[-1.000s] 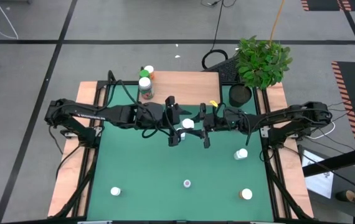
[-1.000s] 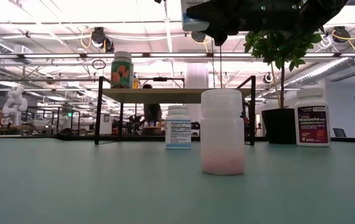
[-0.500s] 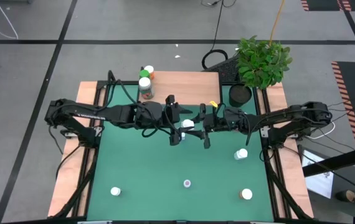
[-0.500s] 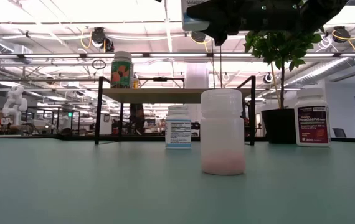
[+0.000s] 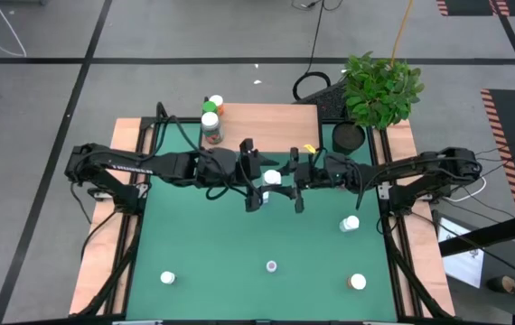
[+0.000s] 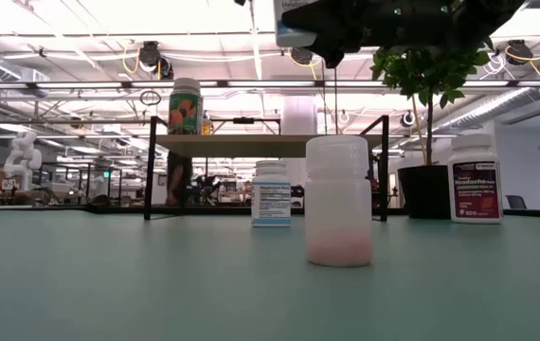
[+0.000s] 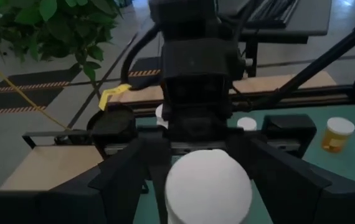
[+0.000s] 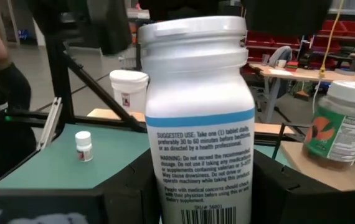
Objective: Pick and place medicine bottles onto shelf by color
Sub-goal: Put the bottom left blue bottle on the shelf
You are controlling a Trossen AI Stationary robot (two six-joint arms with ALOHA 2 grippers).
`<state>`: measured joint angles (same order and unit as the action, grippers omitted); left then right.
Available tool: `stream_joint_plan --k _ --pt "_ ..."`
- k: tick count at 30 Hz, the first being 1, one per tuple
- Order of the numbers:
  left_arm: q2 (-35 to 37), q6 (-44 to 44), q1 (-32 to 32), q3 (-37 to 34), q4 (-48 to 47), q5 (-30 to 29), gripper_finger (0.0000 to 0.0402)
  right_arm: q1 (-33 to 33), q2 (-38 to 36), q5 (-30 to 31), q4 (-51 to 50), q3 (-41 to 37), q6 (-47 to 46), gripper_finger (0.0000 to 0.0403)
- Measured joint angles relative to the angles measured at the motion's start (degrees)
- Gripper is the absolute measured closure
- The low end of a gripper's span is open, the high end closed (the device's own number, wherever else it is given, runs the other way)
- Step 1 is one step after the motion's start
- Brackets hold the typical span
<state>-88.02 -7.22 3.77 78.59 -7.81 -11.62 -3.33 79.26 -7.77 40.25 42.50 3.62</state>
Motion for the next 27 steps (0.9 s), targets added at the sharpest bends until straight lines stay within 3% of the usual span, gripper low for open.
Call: stream_joint_plan --k 8,17,27 --pt "2.04 0.19 -0.3 0.04 -2.75 -0.63 0.0118 -0.02 0.07 0.0 -4.47 2.15 2.12 0.0245" --pt "3.44 0.06 -1.25 0.11 -8.59 -0.4 0.0143 -0.96 0.05 -0.02 -7.27 2.78 3.32 0.0245" --pt "3.42 -1.92 -3.77 0.11 -13.11 3.85 0.0125 -2.01 0.09 0.0 -10.15 2.73 2.56 0.0245"
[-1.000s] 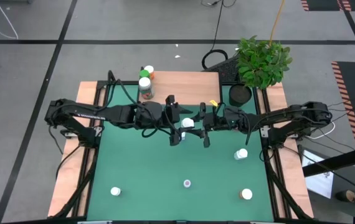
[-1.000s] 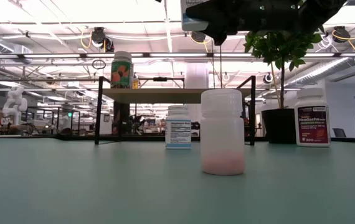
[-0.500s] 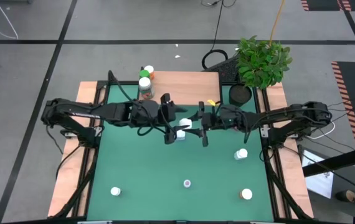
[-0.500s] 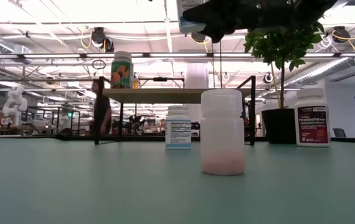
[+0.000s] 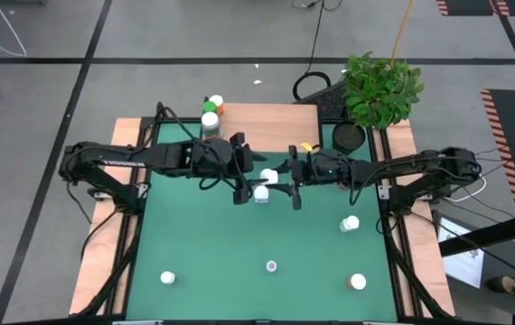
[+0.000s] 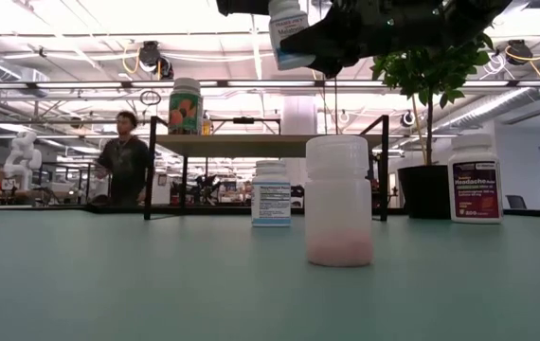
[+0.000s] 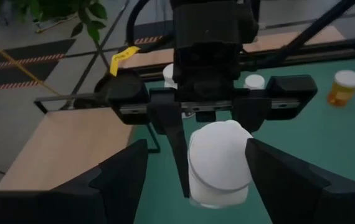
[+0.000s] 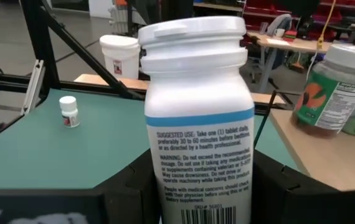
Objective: Pick and place medicine bottles onto shelf by color
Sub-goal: Put the bottom left blue bottle on the shelf
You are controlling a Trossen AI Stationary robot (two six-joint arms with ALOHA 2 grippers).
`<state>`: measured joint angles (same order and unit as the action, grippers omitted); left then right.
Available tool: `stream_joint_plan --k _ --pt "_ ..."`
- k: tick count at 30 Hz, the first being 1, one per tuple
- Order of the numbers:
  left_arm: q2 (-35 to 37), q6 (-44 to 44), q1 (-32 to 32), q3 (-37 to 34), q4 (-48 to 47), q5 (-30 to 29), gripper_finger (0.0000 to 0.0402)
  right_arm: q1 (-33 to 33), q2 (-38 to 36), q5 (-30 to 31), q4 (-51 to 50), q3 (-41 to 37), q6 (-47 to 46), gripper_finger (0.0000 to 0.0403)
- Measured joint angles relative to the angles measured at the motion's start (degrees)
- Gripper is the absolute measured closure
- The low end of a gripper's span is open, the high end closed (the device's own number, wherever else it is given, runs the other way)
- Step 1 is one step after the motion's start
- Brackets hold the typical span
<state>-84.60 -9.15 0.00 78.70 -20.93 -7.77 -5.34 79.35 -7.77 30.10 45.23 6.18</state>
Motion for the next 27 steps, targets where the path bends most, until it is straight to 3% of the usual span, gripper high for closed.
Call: stream_joint_plan --k 6,14,19,27 --pt "-0.57 -2.77 -0.08 0.0 0.8 2.85 0.0107 0.07 -0.03 -0.47 -1.18 0.0 -0.27 0.0245" --pt "-0.83 -2.26 0.07 -0.24 0.12 8.55 0.0111 0.11 -0.2 0.07 1.36 0.09 -0.79 0.0245" --pt "-0.81 -0.62 -0.1 -0.22 1.24 8.72 0.0108 0.11 -0.15 0.05 2.68 0.09 -0.72 0.0245" --pt "-0.79 -0.09 -0.71 -0.17 3.58 8.09 0.0151 0.07 -0.15 0.29 2.44 0.09 -0.71 0.0245"
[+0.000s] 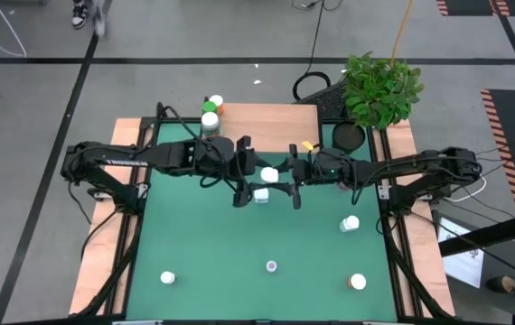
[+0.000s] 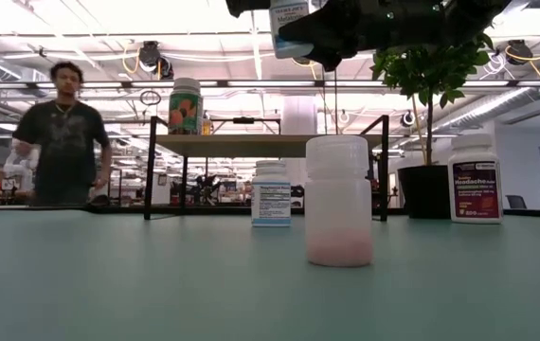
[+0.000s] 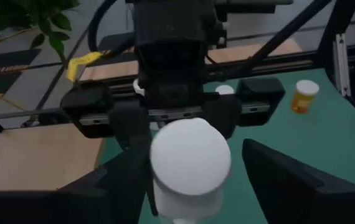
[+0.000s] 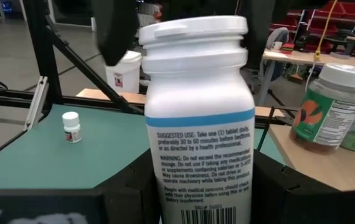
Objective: Pick and place medicine bottles onto shelf by color
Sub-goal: Put the bottom left blue bottle on the shelf
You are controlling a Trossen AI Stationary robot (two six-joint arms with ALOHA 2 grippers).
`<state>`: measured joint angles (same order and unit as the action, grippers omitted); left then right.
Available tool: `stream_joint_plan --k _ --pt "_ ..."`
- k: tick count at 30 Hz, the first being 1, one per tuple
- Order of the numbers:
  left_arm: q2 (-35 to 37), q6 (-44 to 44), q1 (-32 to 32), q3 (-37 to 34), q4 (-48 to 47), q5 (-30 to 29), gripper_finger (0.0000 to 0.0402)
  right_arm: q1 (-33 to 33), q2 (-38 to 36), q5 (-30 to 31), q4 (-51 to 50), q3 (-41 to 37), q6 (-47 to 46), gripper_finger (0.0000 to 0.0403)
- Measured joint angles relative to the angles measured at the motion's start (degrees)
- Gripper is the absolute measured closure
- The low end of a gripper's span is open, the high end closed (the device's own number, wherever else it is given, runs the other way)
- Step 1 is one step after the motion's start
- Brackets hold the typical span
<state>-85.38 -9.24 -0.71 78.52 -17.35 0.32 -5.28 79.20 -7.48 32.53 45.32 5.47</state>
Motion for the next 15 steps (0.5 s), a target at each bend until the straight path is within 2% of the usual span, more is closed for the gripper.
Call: stream_joint_plan --k 8,12,15 --pt "0.02 -0.86 -0.28 0.0 0.14 -1.19 0.0214 0.0 0.02 0.02 -0.22 0.0 -0.55 0.0245" --pt "0.04 -0.84 -0.38 0.02 -0.38 -1.25 0.0222 0.0 0.02 0.55 -0.69 0.0 -1.58 0.0236" --pt "0.07 -1.21 -0.74 0.02 -0.54 -1.55 0.0217 0.04 0.02 3.22 -0.9 0.0 -1.82 0.0207"
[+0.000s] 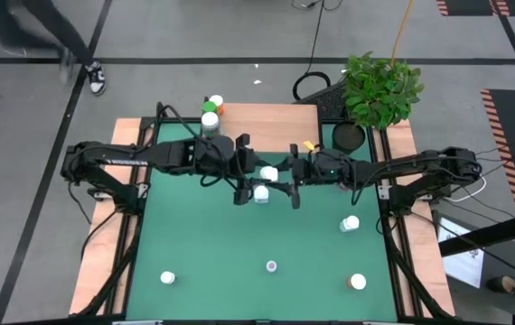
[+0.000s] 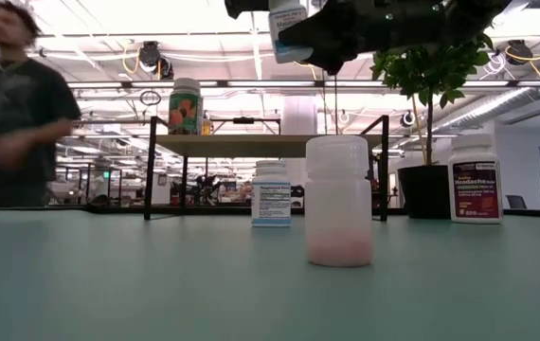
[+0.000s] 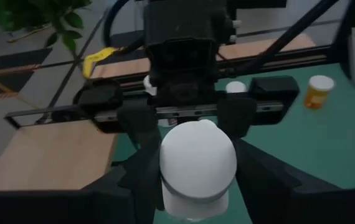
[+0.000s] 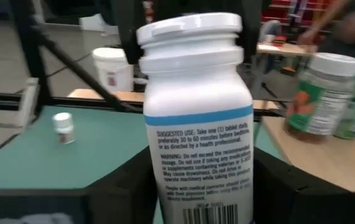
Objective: Pick and place medicine bottles onto shelf by color
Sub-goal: Put the bottom left blue bottle on the shelf
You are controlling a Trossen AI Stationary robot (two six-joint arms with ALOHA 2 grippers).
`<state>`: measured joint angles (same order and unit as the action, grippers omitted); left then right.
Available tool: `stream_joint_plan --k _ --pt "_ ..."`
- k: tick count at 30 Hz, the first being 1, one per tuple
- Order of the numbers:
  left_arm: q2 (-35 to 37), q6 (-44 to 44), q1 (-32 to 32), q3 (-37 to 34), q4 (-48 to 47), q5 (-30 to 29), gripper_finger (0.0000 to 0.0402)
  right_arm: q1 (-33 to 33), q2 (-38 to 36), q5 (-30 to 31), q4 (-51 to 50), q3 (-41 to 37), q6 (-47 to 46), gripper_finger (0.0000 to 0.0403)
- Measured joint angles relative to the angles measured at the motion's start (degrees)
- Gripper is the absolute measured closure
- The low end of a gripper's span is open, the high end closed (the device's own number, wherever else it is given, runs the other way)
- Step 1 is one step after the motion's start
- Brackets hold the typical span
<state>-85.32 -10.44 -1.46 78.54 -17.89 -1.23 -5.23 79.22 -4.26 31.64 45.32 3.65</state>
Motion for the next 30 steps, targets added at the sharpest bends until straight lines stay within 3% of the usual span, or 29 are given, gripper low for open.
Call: stream_joint_plan --k 6,11,17,30 --pt "0.02 -2.1 -2.47 0.04 -0.68 -1.45 0.0218 -0.04 -0.66 8.7 -1.53 -0.07 0.05 0.0129" --pt "0.02 -4.99 -6.76 0.05 -0.87 -1.41 0.0218 -0.04 -3.09 14.89 -4.65 -0.07 0.06 0.0091" --pt "0.04 -12.91 -14.67 0.07 -1.4 -1.33 0.0216 -0.04 -4.84 17.82 -7.96 -0.07 0.31 0.0083" --pt "-1.13 -13.04 -36.48 0.91 -0.54 14.36 0.0218 -0.07 -4.74 17.76 -6.75 -0.07 0.82 0.0083"
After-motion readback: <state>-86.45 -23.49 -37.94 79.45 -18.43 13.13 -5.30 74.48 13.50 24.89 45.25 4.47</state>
